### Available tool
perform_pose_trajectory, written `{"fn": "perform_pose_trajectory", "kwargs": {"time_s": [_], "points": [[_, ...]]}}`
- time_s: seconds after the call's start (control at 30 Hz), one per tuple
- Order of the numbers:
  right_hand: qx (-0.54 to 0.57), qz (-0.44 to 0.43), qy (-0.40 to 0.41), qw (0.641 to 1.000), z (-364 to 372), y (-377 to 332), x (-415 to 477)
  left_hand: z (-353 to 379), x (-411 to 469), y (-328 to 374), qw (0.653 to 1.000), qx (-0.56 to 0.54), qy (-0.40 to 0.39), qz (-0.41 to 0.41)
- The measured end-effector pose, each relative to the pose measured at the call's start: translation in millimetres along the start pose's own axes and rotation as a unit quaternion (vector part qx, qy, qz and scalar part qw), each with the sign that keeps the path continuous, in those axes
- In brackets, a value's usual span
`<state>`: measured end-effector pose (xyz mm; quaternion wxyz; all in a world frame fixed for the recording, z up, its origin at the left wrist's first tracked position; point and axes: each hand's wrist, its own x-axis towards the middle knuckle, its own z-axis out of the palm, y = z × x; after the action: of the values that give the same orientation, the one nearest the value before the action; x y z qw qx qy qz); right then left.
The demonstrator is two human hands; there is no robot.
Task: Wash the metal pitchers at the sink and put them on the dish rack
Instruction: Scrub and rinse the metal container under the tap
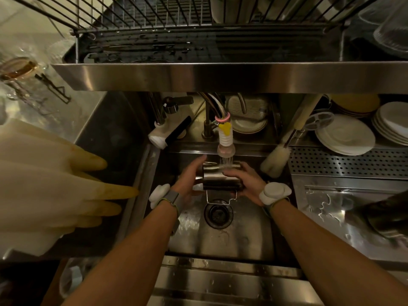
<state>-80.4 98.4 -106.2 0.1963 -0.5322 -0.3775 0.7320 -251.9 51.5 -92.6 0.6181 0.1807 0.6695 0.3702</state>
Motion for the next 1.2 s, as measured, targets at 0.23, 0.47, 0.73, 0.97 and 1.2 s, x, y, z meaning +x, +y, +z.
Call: {"fn": "perform_pose_trajectory", "kwargs": {"time_s": [0.23,0.47,0.73,0.97,1.2], "points": [[0.046,-0.023,0.065,0.997,1,1,0,0,-1,-3,0.999,0.045,0.024,-0.001],[-0.004,-0.081,0.110,0.991,1,0,2,-9,2,-8,0.997,0.048,0.053,0.004],[-0.076,-0.125,0.120,0.982,8,-2,-5,-10,3,-6,0.998,0.040,0.053,0.013],[-0.134,-0.130,0.077,0.979,13,-3,-8,-10,2,-9,0.998,0.033,0.058,0.010],[-0.124,-0.123,0.084,0.981,15,0,-8,-11,-2,-7,0.998,0.028,0.055,0.006]]}}
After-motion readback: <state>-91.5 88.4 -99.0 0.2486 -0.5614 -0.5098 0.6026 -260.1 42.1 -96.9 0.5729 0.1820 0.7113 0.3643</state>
